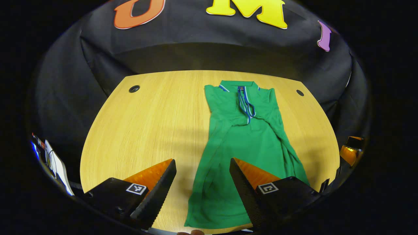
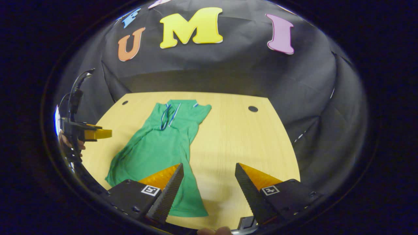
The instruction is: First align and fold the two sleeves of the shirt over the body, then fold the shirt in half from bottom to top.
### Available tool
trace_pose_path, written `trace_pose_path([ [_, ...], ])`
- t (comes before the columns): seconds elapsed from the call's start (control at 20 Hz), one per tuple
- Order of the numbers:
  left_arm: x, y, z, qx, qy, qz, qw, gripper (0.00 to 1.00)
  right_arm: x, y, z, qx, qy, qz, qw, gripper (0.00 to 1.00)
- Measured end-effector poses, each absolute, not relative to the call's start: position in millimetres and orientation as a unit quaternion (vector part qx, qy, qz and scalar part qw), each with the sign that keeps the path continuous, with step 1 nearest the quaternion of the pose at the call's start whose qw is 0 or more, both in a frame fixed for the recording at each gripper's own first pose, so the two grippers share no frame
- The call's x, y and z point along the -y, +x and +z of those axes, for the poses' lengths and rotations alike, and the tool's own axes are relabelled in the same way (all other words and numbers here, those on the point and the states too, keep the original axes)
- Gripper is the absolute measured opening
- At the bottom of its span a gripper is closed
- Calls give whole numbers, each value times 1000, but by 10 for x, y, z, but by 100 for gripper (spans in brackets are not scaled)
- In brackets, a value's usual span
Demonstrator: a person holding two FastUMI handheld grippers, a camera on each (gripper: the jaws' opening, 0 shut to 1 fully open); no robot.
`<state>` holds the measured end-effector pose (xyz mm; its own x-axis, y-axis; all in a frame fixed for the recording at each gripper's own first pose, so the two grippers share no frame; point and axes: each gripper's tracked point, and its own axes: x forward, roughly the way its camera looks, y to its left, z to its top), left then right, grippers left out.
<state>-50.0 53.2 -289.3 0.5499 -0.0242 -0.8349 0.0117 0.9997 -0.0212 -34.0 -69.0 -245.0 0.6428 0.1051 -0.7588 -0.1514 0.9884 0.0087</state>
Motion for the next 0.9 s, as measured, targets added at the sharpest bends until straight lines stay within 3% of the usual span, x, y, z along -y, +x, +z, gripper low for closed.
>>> trace_pose_path([
  [0.15,-750,-966,-3041,-495,-3,-12,869,100,696,-675,-2776,-464,-27,79,882,94],
  [0.3,-884,-1412,-3288,-531,10,-28,847,100,728,-948,-3046,-501,-37,85,860,97],
  [0.5,-725,-1894,-3508,-575,-16,-59,816,100,694,-1156,-3292,-539,-45,97,835,96],
  [0.9,-714,-2038,-3646,-607,0,-57,792,100,616,-1297,-3578,-584,-91,112,799,96],
])
